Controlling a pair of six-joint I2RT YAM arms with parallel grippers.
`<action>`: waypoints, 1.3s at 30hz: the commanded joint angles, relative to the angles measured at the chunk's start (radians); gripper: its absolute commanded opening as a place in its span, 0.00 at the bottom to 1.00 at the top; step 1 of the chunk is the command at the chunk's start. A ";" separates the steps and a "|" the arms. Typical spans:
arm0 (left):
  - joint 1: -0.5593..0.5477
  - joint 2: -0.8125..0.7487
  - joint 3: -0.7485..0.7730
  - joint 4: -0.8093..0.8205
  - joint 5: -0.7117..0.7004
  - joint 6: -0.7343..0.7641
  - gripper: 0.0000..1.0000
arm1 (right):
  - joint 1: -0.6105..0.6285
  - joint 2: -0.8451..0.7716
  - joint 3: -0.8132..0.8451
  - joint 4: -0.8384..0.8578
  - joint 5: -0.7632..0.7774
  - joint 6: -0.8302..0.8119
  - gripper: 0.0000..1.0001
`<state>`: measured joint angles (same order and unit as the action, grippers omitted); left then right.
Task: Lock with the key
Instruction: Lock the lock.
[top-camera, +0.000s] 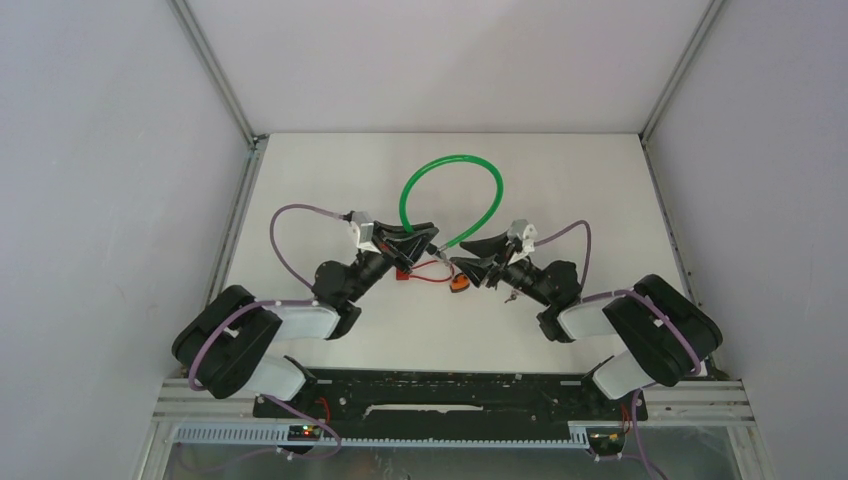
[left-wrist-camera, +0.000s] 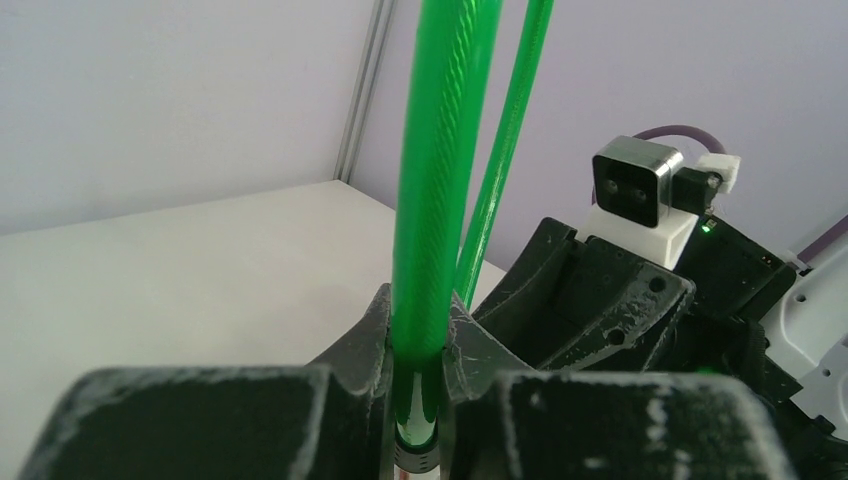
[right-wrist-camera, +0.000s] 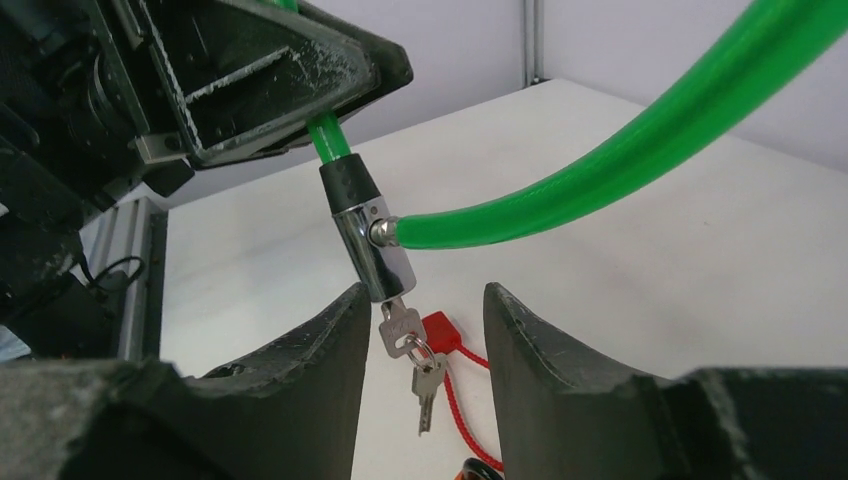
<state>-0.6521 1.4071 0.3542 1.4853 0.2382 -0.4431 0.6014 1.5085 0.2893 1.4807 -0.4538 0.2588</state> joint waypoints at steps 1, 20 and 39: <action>-0.004 -0.027 0.004 0.109 -0.011 0.022 0.00 | -0.009 -0.024 0.036 0.044 0.026 0.119 0.48; -0.003 0.004 0.040 0.109 0.067 0.002 0.00 | -0.024 -0.063 0.041 0.044 0.107 0.277 0.49; -0.004 0.021 0.055 0.109 0.087 -0.010 0.00 | -0.035 -0.041 0.048 0.045 0.070 0.266 0.14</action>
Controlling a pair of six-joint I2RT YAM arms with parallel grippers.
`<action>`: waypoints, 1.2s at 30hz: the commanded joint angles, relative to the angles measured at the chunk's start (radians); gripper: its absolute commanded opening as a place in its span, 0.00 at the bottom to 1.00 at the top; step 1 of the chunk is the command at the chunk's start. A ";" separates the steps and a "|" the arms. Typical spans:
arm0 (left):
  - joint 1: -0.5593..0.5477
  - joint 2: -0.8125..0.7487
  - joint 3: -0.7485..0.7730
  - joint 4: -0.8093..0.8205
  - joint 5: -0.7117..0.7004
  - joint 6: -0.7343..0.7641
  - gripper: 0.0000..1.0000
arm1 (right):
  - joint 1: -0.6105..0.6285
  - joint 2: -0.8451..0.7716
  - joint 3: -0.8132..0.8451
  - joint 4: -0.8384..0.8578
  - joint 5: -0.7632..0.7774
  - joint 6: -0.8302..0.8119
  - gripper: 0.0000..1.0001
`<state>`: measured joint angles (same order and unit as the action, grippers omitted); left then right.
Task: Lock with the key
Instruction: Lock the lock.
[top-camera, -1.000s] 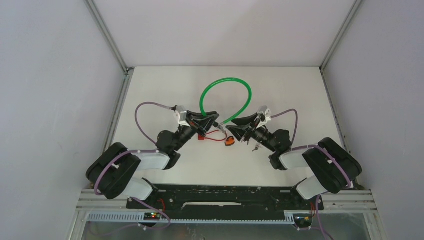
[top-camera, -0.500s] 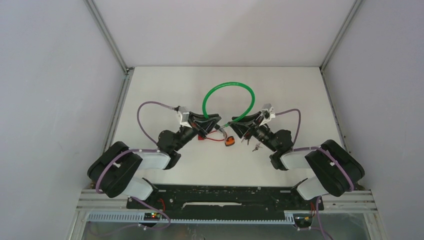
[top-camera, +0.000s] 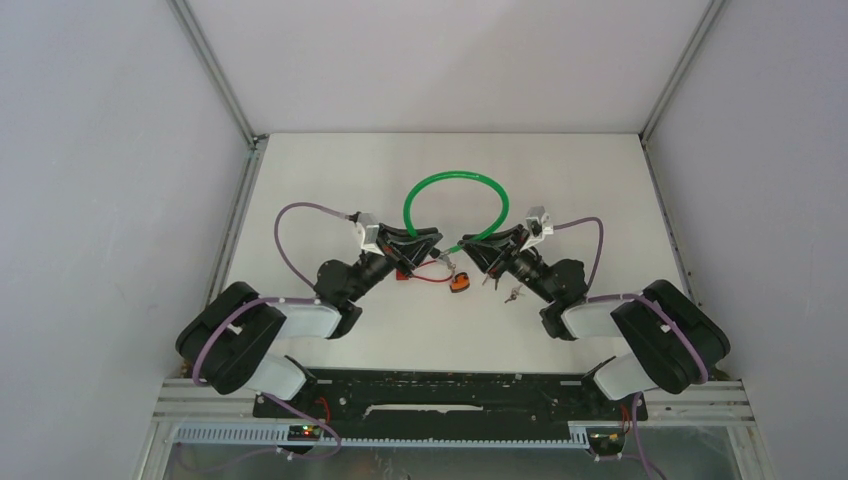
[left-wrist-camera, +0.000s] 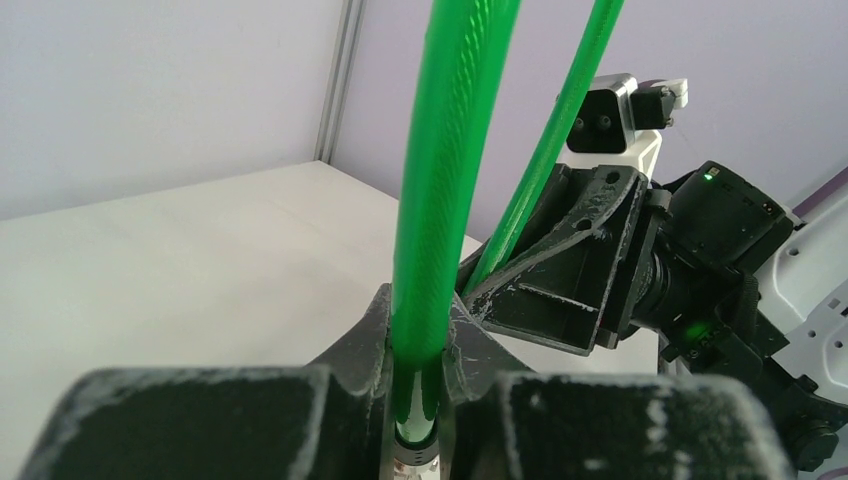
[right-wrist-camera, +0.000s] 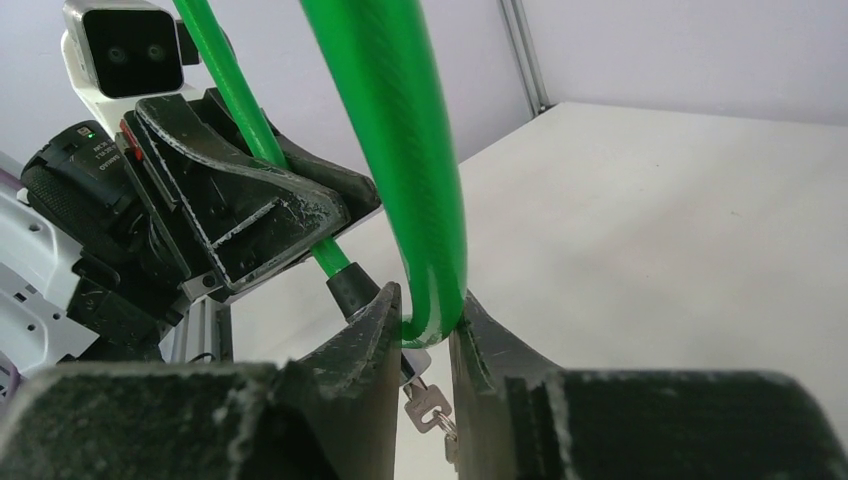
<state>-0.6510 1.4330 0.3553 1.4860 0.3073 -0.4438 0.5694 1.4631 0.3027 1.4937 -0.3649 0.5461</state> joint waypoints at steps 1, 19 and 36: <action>-0.004 -0.005 0.054 0.108 0.016 -0.013 0.00 | -0.004 0.012 0.037 0.032 -0.022 -0.023 0.12; -0.004 -0.001 0.056 0.108 -0.030 -0.048 0.00 | 0.042 0.166 0.088 0.031 0.004 -0.041 0.00; 0.001 -0.024 0.053 0.108 -0.102 -0.028 0.00 | 0.007 0.175 0.091 0.030 -0.043 -0.059 0.29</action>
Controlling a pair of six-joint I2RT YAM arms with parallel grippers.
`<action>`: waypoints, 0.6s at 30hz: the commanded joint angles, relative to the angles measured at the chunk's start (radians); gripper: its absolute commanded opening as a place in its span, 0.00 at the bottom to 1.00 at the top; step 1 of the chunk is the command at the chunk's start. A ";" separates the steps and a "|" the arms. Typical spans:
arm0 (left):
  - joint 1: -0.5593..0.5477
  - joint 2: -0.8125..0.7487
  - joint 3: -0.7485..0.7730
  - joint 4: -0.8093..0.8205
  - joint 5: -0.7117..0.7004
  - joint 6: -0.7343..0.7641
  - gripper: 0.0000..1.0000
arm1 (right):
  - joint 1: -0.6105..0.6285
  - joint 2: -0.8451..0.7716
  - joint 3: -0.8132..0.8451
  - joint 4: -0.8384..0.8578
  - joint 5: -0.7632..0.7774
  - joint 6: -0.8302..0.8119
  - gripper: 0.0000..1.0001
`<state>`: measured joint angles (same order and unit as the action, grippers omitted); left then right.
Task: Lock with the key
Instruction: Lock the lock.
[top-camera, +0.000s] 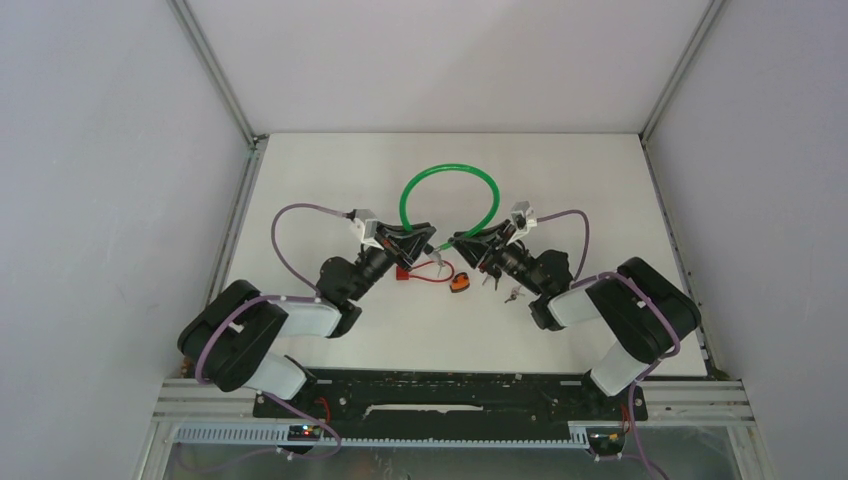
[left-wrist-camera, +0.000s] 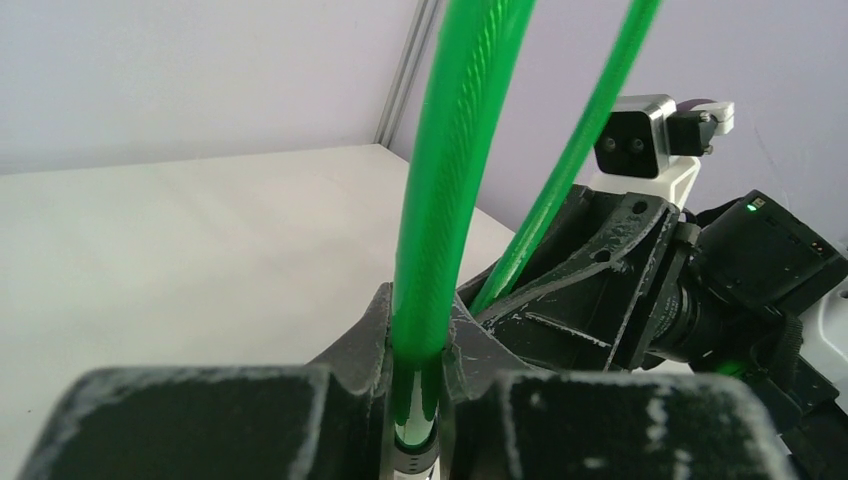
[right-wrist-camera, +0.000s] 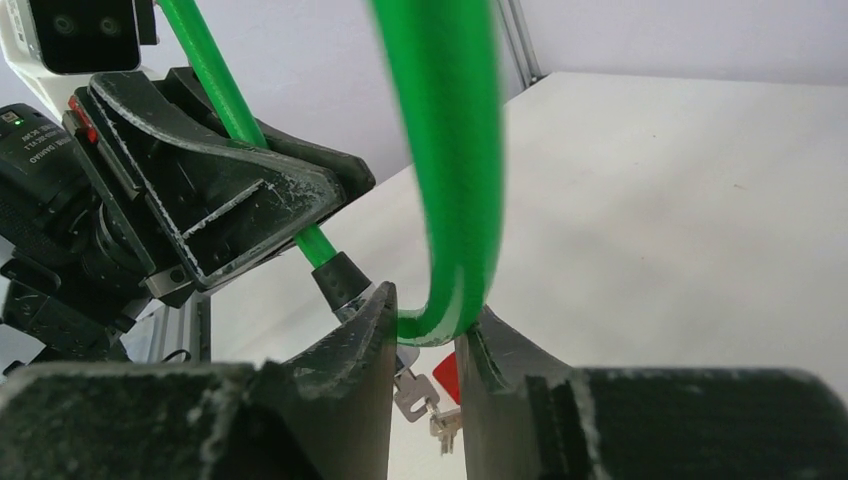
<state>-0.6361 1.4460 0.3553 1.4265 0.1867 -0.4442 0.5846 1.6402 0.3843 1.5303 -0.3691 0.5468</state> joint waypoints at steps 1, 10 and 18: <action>-0.012 -0.041 0.047 0.167 0.014 -0.023 0.00 | -0.012 -0.010 0.007 -0.007 -0.046 -0.066 0.32; -0.005 -0.050 0.030 0.167 -0.029 -0.003 0.00 | -0.017 -0.061 -0.009 -0.005 -0.120 -0.104 0.47; 0.003 -0.073 0.007 0.167 -0.023 -0.002 0.00 | -0.036 -0.049 -0.007 -0.007 -0.276 -0.186 0.47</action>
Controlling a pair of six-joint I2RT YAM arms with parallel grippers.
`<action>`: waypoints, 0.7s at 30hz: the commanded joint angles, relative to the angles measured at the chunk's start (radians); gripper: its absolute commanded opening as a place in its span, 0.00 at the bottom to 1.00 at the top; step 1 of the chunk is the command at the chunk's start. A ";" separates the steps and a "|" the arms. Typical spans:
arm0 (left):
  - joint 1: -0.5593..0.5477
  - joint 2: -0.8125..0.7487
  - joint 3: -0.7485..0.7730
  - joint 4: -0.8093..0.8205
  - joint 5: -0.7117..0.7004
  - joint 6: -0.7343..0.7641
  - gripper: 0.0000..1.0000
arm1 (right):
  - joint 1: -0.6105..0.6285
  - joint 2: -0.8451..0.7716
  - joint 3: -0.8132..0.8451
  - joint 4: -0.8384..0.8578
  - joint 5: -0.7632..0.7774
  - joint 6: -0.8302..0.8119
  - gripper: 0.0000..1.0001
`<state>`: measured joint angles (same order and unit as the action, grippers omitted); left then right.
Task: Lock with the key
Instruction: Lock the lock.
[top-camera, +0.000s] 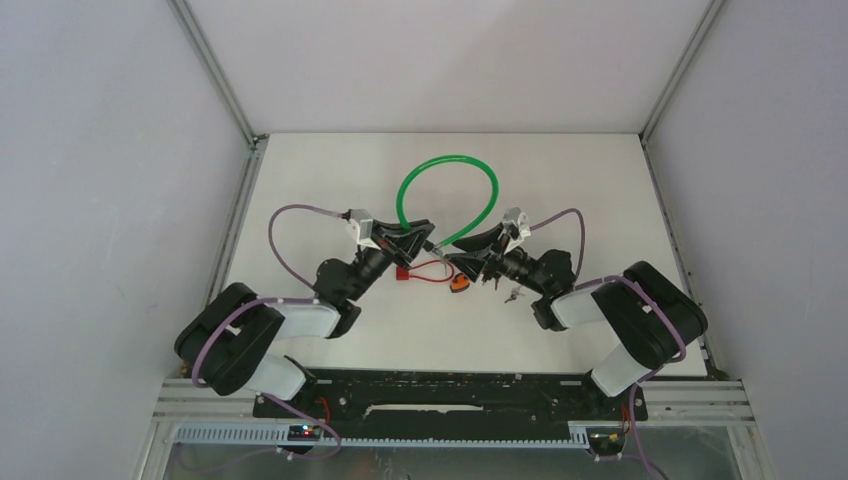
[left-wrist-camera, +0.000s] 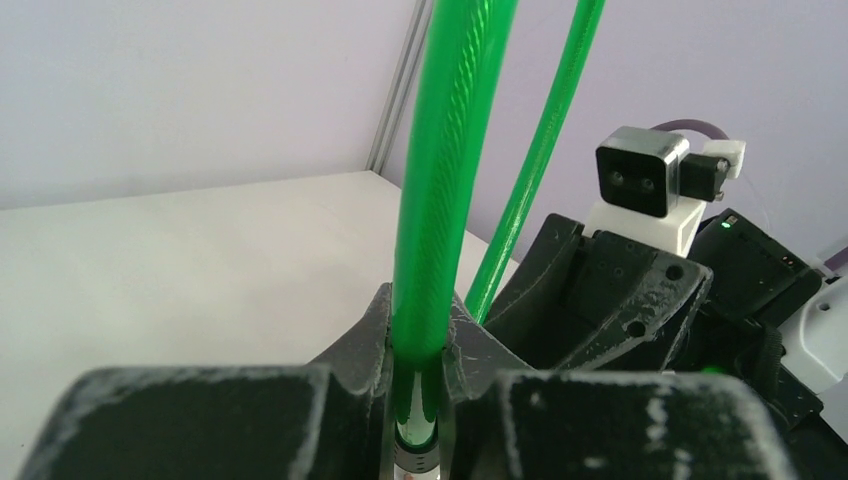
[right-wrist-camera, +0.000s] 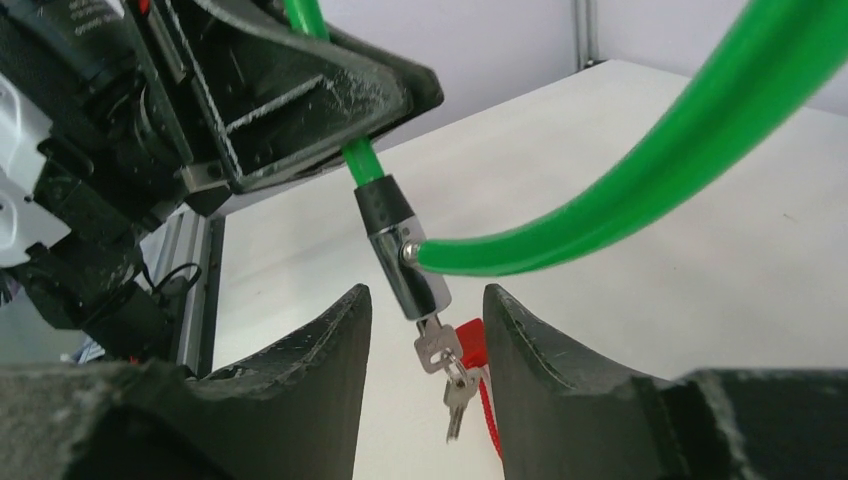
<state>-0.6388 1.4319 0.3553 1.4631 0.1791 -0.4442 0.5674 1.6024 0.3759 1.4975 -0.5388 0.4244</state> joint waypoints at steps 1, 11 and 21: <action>0.005 -0.065 0.001 0.131 -0.008 0.000 0.00 | -0.030 -0.005 0.003 0.026 -0.126 -0.067 0.46; 0.005 -0.086 -0.016 0.131 0.040 -0.009 0.00 | -0.068 0.052 0.033 0.026 -0.251 -0.060 0.47; 0.006 -0.072 0.008 0.131 0.109 -0.028 0.00 | -0.063 0.071 0.043 0.027 -0.233 -0.051 0.48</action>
<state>-0.6376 1.3739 0.3424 1.4799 0.2588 -0.4549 0.5007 1.6657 0.3882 1.4895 -0.7650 0.3828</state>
